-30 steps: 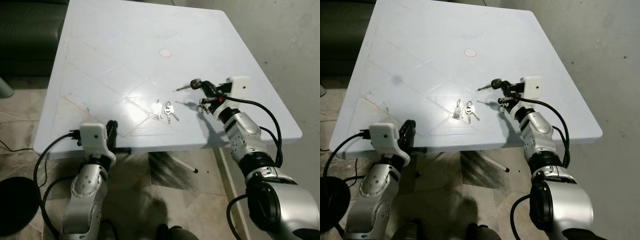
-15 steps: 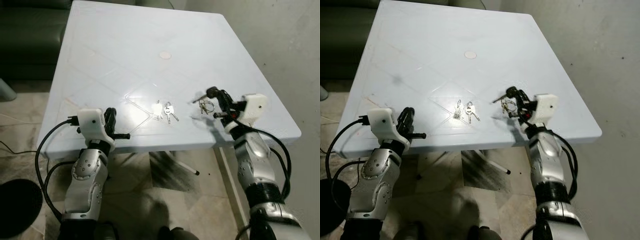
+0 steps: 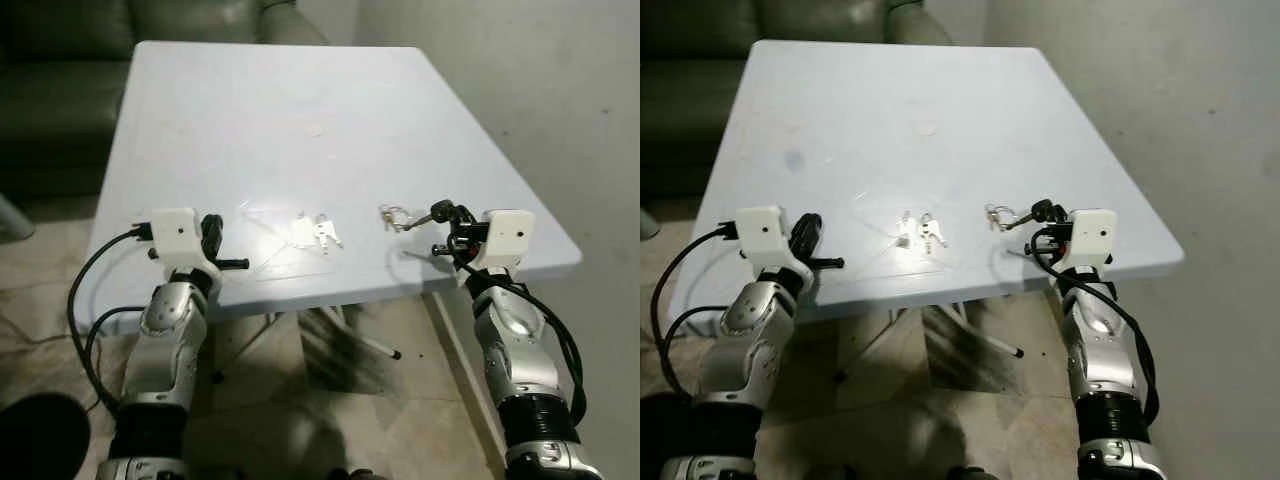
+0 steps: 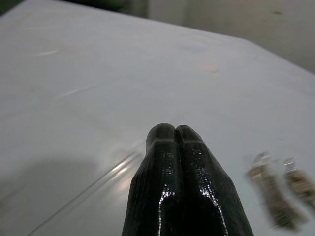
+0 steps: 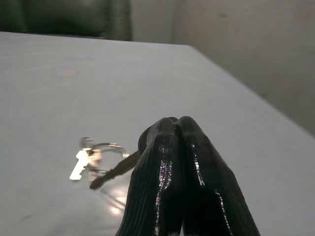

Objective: Hang keys on a hook

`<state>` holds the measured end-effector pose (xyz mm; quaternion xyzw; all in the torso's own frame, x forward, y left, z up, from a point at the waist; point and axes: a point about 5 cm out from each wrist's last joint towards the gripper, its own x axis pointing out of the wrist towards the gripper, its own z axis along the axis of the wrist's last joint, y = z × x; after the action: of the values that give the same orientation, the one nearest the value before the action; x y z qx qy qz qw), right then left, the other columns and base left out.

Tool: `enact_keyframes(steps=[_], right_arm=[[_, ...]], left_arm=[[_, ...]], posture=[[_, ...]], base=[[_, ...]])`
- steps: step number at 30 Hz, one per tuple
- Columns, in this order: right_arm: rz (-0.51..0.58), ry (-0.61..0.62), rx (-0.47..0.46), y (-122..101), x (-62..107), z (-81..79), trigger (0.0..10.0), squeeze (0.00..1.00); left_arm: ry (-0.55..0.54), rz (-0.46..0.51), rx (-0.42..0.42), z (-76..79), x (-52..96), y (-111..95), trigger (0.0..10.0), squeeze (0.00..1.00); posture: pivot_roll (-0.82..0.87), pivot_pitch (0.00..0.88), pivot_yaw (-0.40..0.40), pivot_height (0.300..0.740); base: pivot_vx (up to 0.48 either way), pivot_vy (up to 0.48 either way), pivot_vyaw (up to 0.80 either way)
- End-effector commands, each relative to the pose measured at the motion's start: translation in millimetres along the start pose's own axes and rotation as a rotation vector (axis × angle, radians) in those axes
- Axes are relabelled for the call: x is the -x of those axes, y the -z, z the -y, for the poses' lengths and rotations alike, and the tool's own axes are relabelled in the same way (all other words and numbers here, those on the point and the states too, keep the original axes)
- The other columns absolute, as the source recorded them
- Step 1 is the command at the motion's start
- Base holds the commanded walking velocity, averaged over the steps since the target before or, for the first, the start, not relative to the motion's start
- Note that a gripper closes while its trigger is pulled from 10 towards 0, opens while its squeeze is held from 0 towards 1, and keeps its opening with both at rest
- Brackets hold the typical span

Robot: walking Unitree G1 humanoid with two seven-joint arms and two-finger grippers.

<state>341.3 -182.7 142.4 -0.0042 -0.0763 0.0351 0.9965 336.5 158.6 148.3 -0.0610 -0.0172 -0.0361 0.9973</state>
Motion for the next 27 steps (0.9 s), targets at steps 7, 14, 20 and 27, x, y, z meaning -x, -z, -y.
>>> enact_keyframes(steps=[7,14,20,27], right_arm=[[0.019,-0.002,0.023,-9.4,-5.3,-4.7,10.0,0.00],[0.021,-0.026,0.039,-11.6,-10.2,-12.3,10.0,0.00],[0.022,-0.035,0.046,-12.6,-11.6,-13.3,10.0,0.00],[0.020,-0.029,0.048,-12.5,-11.4,-11.7,10.0,0.00]], left_arm=[[-0.014,0.015,-0.073,-0.4,-6.4,1.3,10.0,0.00],[0.023,0.023,-0.076,2.7,-10.8,-0.1,10.0,0.00],[0.032,0.051,-0.098,1.5,-13.2,-3.8,10.0,0.00],[0.035,0.030,-0.062,1.1,-13.9,-0.9,10.0,0.00]], posture=[[0.03,0.016,-0.061,0.740],[0.04,0.001,-0.067,0.740],[0.04,0.000,-0.067,0.740],[0.03,0.000,-0.069,0.740]], base=[[0.000,0.000,-0.75],[0.000,0.000,-0.75],[0.000,0.000,-0.75],[0.000,0.000,-0.75]])
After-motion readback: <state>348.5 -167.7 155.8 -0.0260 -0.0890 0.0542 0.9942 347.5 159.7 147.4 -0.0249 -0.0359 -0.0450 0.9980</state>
